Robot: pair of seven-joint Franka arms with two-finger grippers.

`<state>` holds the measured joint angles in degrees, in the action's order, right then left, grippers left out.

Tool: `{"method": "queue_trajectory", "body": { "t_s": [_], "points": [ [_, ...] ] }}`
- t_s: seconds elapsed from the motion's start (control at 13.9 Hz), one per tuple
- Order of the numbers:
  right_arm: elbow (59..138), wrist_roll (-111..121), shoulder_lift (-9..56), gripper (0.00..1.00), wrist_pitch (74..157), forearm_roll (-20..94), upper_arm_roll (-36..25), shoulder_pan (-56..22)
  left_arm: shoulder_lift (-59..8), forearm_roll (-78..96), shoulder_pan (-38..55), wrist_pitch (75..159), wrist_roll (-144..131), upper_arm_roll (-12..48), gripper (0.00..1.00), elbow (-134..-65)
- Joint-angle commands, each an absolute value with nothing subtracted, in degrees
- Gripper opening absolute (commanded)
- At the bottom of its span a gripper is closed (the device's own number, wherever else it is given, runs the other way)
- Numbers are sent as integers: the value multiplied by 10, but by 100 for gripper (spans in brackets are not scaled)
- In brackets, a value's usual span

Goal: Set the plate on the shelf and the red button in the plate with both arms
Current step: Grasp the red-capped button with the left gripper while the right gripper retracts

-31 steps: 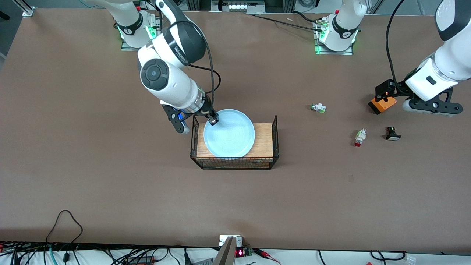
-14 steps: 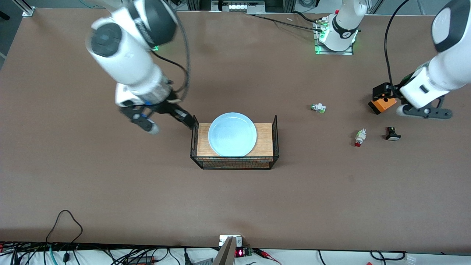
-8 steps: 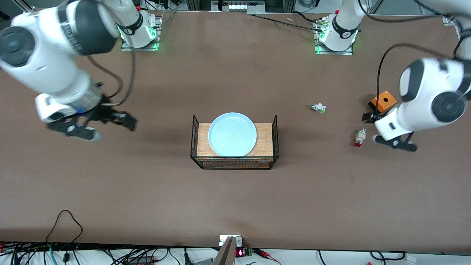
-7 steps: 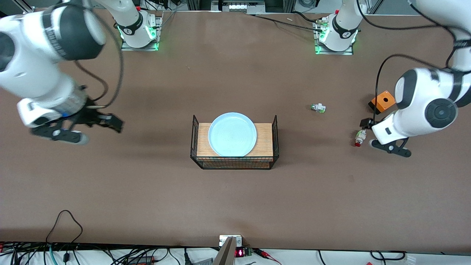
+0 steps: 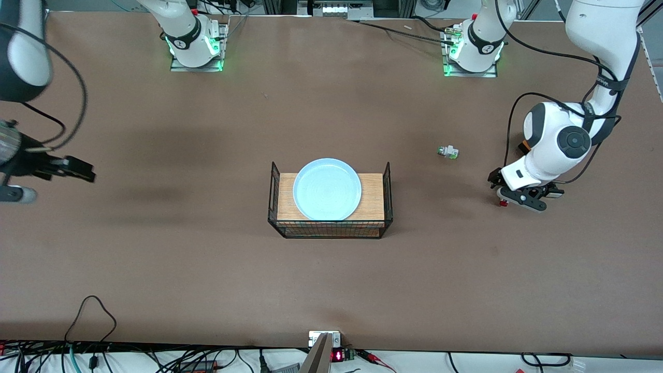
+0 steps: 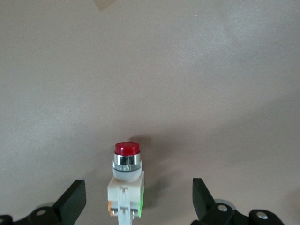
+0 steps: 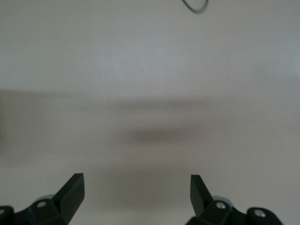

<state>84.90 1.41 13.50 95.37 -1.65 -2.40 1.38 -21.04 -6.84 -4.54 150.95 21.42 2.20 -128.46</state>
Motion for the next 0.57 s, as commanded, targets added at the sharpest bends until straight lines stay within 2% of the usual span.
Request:
{"method": "queue_trajectory", "body": {
  "t_s": [0.0,0.07,0.14,0.22,0.29,0.36,0.5],
  "points": [
    [888,16,85,100,934,-18,-17,11,-233,-82,-63,1533,229,24,100,-1284],
    [927,16,57,100,955,-15,-17,11,-233,-82,-70,1533,231,25,96,-1284],
    [985,16,18,100,991,-16,-16,9,-234,-82,-71,1533,245,25,84,-1284],
    [1029,17,-11,100,1021,-16,-16,9,-234,-82,-72,1532,270,25,56,-1282],
    [1028,17,-14,100,1014,-16,-16,10,-233,-82,-76,1527,294,25,27,-1281],
    [1014,16,-11,100,989,-16,-16,10,-234,-82,-79,1526,298,25,18,-1280],
    [997,15,-8,100,967,-15,-15,9,-234,-82,-79,1525,300,25,7,-1279]
  ]
}}
